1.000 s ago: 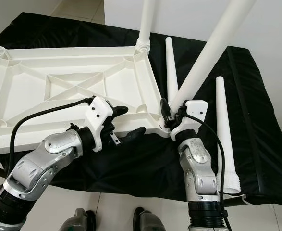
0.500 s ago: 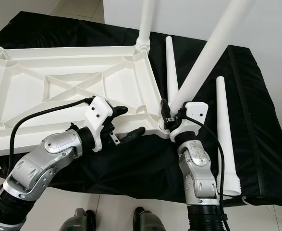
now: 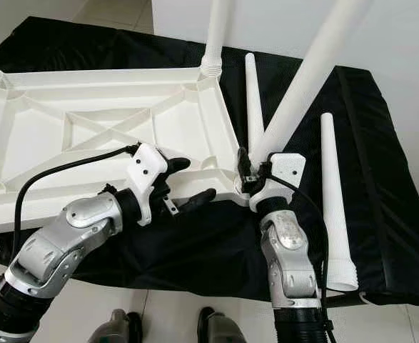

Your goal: Building children table

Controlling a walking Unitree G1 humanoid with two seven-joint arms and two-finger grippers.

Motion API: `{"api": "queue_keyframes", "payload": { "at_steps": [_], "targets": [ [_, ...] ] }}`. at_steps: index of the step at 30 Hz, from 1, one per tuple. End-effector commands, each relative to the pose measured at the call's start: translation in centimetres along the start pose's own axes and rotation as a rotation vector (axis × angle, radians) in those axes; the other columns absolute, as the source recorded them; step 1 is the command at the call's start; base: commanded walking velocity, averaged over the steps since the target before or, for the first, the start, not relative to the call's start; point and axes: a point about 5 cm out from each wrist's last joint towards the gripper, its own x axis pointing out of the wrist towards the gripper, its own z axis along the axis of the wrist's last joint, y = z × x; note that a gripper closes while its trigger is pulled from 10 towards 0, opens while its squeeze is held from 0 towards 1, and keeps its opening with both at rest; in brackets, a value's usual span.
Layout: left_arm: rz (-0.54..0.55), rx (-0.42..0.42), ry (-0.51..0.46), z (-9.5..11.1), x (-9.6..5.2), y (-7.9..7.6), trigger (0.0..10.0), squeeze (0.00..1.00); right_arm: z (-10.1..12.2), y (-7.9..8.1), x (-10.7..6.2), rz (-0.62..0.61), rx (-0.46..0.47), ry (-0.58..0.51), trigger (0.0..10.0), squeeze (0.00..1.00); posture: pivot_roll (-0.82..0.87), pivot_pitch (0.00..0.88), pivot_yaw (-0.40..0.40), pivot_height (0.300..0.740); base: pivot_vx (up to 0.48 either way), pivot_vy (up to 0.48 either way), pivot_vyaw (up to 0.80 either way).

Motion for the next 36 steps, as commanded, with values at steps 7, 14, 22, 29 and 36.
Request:
{"api": "queue_keyframes", "payload": {
  "at_steps": [7,14,22,29,36],
  "targets": [
    [-0.039,-0.006,-0.012,0.1,-0.1,-0.5,10.0,0.0,-3.0,-0.3,-1.2,-0.026,-0.011,0.151,10.0,0.0,0.06,0.222,-0.047,0.74,0.0,0.0,0.0],
    [-0.042,-0.005,-0.012,0.2,-0.1,-0.4,10.0,0.0,-3.0,-0.3,-1.3,-0.049,-0.008,0.15,10.0,0.0,0.06,0.222,-0.046,0.74,0.0,0.0,0.0],
    [-0.044,-0.006,-0.014,0.2,-0.1,-0.4,10.0,0.0,-3.0,-0.9,-1.8,-0.222,-0.013,0.128,10.0,0.0,0.06,0.225,-0.047,0.74,0.0,0.0,0.0],
    [-0.044,-0.005,-0.018,0.3,-0.1,-0.5,10.0,0.0,-3.4,-1.2,-2.4,-0.404,-0.04,0.131,10.0,0.0,0.06,0.221,-0.047,0.74,0.0,0.0,0.0],
    [-0.043,-0.002,-0.019,0.3,-0.1,-0.4,10.0,0.0,-3.5,-1.0,-2.7,-0.443,-0.05,0.132,10.0,0.0,0.06,0.218,-0.049,0.74,0.0,0.0,0.0]
  ]
}}
